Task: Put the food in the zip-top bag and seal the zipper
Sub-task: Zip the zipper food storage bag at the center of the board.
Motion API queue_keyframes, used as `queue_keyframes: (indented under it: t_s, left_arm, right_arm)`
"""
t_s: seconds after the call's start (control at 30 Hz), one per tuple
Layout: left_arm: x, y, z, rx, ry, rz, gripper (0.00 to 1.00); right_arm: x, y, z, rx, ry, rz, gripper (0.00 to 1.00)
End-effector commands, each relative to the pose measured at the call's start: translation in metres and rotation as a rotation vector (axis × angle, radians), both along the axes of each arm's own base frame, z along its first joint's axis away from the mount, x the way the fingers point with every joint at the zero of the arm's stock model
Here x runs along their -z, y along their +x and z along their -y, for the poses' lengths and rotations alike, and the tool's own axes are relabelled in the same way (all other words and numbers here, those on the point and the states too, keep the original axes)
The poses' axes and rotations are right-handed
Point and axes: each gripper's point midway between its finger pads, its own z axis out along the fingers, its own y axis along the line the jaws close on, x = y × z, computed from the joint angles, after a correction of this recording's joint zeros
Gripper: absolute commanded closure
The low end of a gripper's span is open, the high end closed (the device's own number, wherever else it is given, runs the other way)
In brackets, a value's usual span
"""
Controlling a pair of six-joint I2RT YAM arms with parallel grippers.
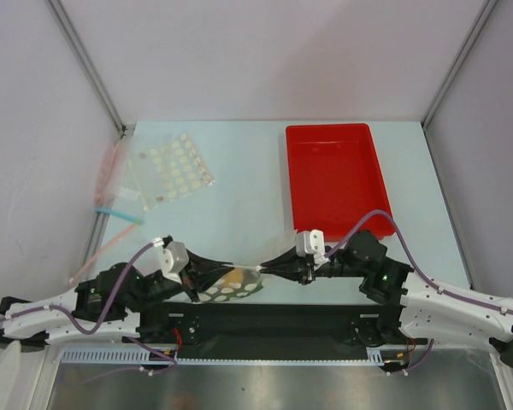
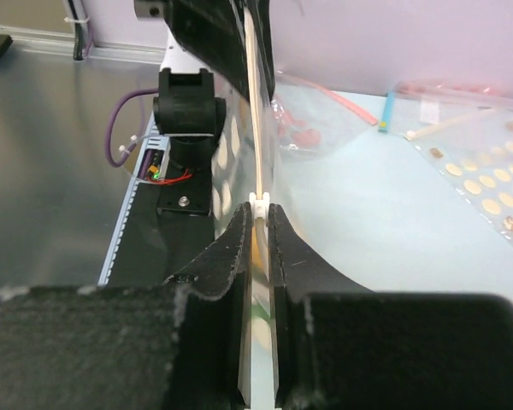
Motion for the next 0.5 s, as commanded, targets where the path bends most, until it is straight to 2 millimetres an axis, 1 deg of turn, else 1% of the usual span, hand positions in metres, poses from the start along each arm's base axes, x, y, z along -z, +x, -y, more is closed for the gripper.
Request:
queue_keyframes:
  t_s: [0.0, 0.03, 0.07, 0.1, 0.13, 0.2, 0.27, 0.3, 0.37, 0.4, 0.47]
  left_arm:
    - [-0.058, 0.01, -0.031, -0.091, -0.156, -0.042, 1.0]
    - [-0.061, 0.015, -0.038, -0.128, -0.164, -0.048, 1.0]
    - [-0.06, 0.019, -0.045, -0.16, -0.158, -0.059, 1.0]
    - [-0.065, 0.022, -0.052, -0.184, -0.177, -0.077, 1.0]
    - [-0.063, 0.029, -0.06, -0.234, -0.177, -0.086, 1.0]
    - [-0.068, 0.034, -0.073, -0.279, -0.215, -0.109, 1.0]
    - [-0.07, 0.041, -0.089, -0.337, -0.254, -0.127, 1.0]
    - [-0.07, 0.043, -0.094, -0.354, -0.267, -0.131, 1.0]
    - [-0.068, 0.048, -0.104, -0.399, -0.291, -0.143, 1.0]
    - [-0.069, 0.049, -0.11, -0.411, -0.315, -0.146, 1.0]
    - [-0.065, 0.055, -0.116, -0.455, -0.343, -0.151, 1.0]
  right_arm:
    - [-0.014, 0.012, 0.007, 0.073, 0.035, 0.005, 1.0]
    - [-0.012, 0.014, 0.009, 0.084, 0.036, 0.003, 1.0]
    - [-0.014, 0.015, 0.011, 0.093, 0.043, 0.003, 1.0]
    - [-0.017, 0.018, 0.014, 0.112, 0.058, 0.005, 1.0]
    - [-0.016, 0.02, 0.015, 0.121, 0.06, 0.004, 1.0]
    - [-0.019, 0.028, 0.02, 0.164, 0.073, -0.001, 1.0]
    - [-0.018, 0.032, 0.023, 0.182, 0.073, -0.005, 1.0]
    - [-0.018, 0.039, 0.026, 0.217, 0.074, -0.01, 1.0]
    - [-0.015, 0.045, 0.028, 0.247, 0.059, -0.018, 1.0]
    - [-0.014, 0.051, 0.031, 0.28, 0.057, -0.023, 1.0]
    - [-0.013, 0.061, 0.036, 0.329, 0.048, -0.032, 1.0]
